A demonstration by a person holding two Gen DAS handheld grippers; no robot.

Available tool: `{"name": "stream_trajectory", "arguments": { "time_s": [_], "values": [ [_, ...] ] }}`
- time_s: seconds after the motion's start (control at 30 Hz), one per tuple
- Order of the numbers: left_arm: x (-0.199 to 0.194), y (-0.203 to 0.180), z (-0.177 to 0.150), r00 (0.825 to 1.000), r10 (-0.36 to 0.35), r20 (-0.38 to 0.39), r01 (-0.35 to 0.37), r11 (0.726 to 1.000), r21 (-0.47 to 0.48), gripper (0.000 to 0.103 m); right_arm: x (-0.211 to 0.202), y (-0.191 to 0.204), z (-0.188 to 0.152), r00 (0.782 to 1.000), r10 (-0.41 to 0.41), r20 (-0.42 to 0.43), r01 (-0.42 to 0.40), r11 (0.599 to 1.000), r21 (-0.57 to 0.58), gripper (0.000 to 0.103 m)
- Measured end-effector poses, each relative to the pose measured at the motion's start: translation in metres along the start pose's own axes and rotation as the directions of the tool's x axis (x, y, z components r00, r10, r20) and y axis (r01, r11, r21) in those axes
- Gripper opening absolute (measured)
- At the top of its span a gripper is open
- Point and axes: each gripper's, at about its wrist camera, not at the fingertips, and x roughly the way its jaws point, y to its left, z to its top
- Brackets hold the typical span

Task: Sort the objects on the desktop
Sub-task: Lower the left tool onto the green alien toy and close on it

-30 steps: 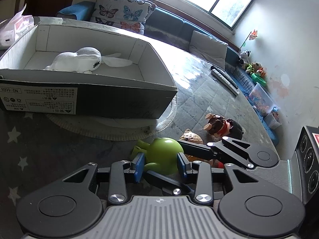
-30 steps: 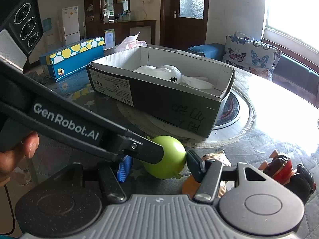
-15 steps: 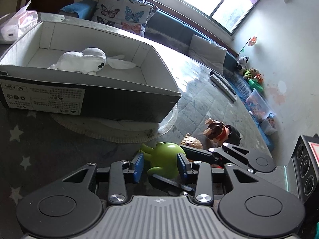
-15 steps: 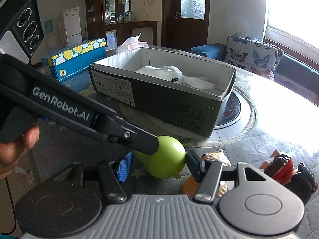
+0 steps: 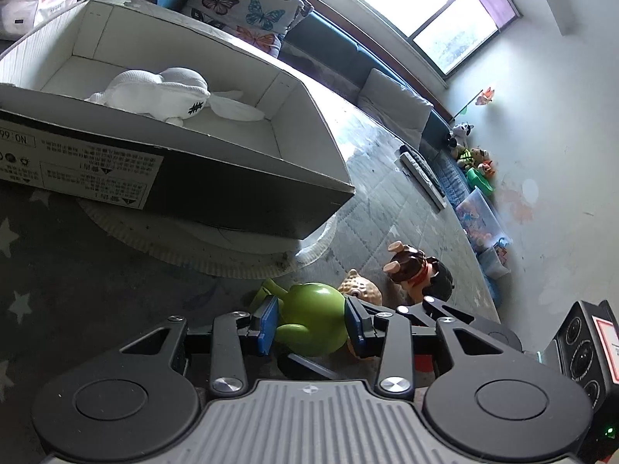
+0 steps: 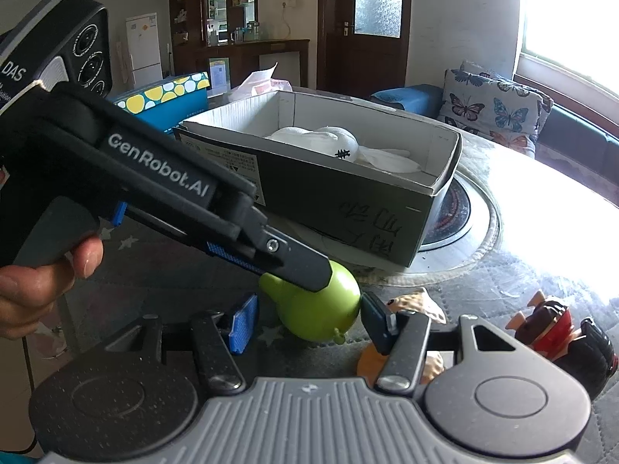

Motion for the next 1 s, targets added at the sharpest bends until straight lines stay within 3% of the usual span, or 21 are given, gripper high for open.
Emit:
{"name": "stream_trajectory", "arguments": {
  "time_s": [0.43,0.7,1.0],
  "values": [
    [-0.001,-0.008,-0.005,0.999,0.039,0.018,-0.039,0.999,-0.009,0.041,0.001,0.001,0.000,1.000,-0.024,-0.008,0.024,1.000,0.005,0.053],
    [-0.013,-0.015,-0.004,0.998,0.046,0.043,-0.047,0.999,0.015,0.034,-0.004,0.003,0.002,1.000,-0.019,0.004,0.019,1.000,0.014,0.049],
    [-0.012,-0.009,-0.005,0.998,0.062,-0.006,-0.062,0.997,-0.039,0.034,-0.002,0.004,-0.002,1.000,0.001,-0.024,-0.001,0.999,0.034,0.050]
  ]
}}
